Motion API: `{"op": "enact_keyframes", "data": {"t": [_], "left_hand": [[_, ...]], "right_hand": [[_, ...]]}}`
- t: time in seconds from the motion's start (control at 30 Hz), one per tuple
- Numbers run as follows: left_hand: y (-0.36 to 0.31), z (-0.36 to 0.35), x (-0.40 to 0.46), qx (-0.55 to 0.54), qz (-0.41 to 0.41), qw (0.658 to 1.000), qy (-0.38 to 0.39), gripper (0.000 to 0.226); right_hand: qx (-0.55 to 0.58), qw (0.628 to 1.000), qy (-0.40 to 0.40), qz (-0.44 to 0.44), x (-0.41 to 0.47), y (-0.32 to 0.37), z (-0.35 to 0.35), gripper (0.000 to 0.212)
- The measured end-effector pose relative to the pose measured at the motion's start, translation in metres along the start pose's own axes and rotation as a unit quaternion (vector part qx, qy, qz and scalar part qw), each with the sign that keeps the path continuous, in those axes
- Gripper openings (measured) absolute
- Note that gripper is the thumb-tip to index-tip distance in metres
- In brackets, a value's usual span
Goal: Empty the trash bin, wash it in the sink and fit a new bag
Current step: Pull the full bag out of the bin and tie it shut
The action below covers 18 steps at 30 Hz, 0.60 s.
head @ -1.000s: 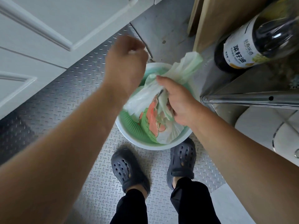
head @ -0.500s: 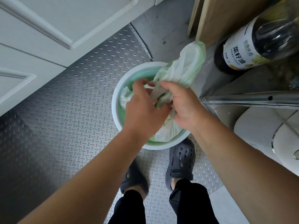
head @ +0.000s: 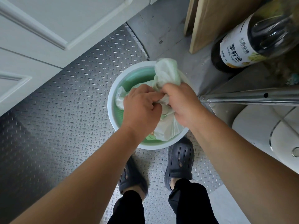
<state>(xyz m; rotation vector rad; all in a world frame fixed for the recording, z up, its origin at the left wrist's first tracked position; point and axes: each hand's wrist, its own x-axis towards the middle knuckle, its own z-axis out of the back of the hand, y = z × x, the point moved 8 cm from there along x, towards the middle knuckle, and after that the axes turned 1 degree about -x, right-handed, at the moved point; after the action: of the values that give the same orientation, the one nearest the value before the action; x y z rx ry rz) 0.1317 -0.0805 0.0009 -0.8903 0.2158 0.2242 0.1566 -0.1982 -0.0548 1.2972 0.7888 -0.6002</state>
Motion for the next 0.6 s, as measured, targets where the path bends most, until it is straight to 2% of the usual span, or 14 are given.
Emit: {"op": "enact_keyframes", "data": {"t": [0.07, 0.13, 0.23, 0.3, 0.43, 0.5, 0.6], "left_hand": [[0.007, -0.001, 0.003, -0.023, 0.044, 0.999, 0.008, 0.031], [0.013, -0.003, 0.005, -0.035, 0.080, 0.996, 0.023, 0.031], [0.027, -0.012, 0.004, -0.125, 0.165, 0.976, 0.075, 0.031], [0.035, -0.017, 0.002, -0.191, 0.214, 0.953, 0.098, 0.026], [0.048, -0.017, 0.008, -0.230, 0.247, 0.936, 0.099, 0.022], [0.055, -0.017, 0.009, -0.256, 0.268, 0.923, 0.101, 0.024], [0.055, -0.018, 0.012, -0.248, 0.261, 0.925, 0.121, 0.019]], "right_hand": [[0.083, 0.994, 0.062, -0.026, -0.003, -0.002, -0.005, 0.017], [0.160, 0.978, 0.129, -0.045, -0.006, -0.001, -0.011, 0.039], [0.192, 0.961, 0.195, -0.044, -0.008, 0.004, -0.016, 0.064], [0.192, 0.958, 0.210, -0.042, -0.009, 0.007, -0.017, 0.057], [0.149, 0.958, 0.243, -0.028, -0.011, 0.011, -0.016, 0.030], [0.140, 0.953, 0.267, -0.029, -0.012, 0.010, -0.016, 0.030], [0.137, 0.951, 0.273, -0.044, -0.012, 0.004, -0.015, 0.037]]}}
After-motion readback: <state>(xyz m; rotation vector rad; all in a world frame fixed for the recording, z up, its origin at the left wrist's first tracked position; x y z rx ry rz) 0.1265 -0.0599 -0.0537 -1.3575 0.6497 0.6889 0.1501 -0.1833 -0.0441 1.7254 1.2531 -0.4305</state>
